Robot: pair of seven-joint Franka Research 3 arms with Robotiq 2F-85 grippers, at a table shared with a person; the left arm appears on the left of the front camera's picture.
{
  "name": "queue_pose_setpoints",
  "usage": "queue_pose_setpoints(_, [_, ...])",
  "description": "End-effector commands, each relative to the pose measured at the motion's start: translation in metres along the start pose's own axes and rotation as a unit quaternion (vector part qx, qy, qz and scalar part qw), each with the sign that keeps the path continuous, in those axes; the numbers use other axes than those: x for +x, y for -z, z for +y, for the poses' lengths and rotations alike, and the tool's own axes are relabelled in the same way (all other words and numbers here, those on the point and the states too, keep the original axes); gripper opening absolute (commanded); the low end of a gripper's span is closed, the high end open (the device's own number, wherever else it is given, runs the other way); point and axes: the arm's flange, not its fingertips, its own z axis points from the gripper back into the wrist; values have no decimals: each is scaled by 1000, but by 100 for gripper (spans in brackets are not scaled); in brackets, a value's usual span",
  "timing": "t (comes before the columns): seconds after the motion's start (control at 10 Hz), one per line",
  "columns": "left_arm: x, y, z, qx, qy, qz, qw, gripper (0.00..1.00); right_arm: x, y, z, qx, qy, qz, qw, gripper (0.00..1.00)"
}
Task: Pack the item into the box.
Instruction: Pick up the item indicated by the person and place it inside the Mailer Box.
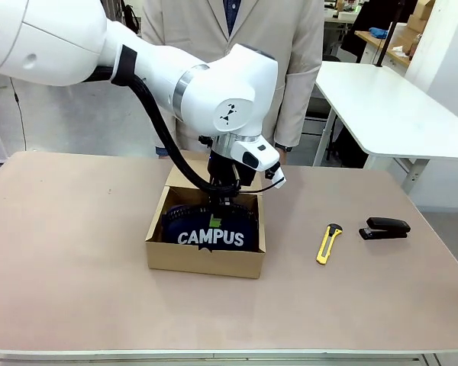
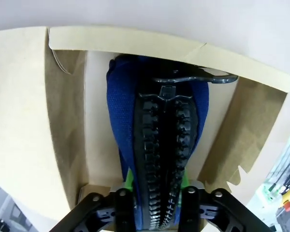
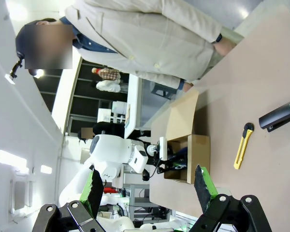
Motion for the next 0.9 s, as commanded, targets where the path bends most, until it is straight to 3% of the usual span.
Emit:
queue_pose_setpoints(0.0, [-8, -12, -6, 15, 13, -4, 1000, 100, 2, 1, 1, 10, -11, -4, 1000, 100])
queue_pose_setpoints(0.5, [-29, -43, -23, 46, 19, -48, 998, 100, 2, 1, 1, 10, -11, -4, 1000, 100])
queue_pose_setpoints(0.8, [-48, -57, -20, 20, -14, -99, 995, 100, 2, 1, 1, 10, -11, -4, 1000, 100])
